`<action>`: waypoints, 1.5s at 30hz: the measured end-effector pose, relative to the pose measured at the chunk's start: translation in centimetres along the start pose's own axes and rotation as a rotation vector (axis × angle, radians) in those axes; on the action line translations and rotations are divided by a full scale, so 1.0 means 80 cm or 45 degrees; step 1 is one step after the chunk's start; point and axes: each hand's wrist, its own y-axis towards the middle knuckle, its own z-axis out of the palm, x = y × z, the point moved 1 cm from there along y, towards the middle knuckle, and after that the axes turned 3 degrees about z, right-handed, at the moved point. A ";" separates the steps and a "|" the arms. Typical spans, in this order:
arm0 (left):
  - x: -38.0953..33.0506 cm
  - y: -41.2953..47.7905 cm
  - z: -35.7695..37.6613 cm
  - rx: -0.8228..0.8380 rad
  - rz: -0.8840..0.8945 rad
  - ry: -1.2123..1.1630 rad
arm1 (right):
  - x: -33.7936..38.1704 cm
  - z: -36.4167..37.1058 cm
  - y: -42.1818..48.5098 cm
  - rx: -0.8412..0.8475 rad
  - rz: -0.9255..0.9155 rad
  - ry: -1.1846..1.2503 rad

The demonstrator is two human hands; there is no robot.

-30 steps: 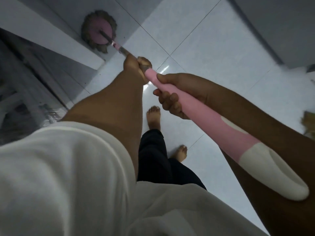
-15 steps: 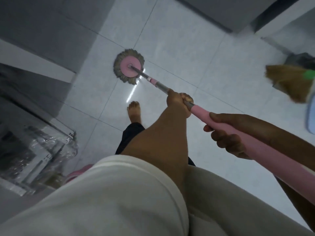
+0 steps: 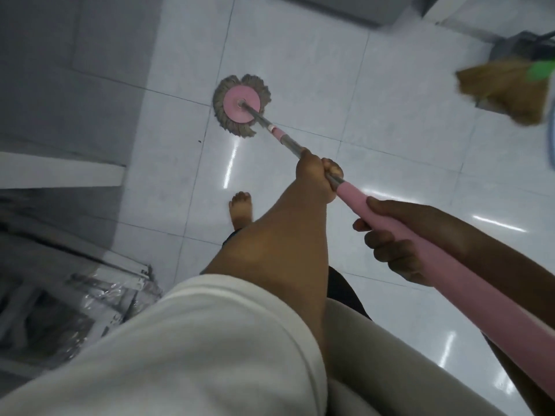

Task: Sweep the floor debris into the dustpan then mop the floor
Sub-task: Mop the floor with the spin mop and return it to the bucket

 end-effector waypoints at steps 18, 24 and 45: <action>-0.191 0.056 -0.042 -0.037 0.079 0.234 | 0.070 0.141 0.117 0.053 -0.193 0.127; -0.118 0.025 -0.064 -0.059 -0.017 0.275 | -0.006 0.114 0.087 0.035 -0.201 0.172; 0.155 -0.041 -0.085 -0.011 -0.233 0.564 | -0.236 -0.013 0.007 0.099 -0.261 0.640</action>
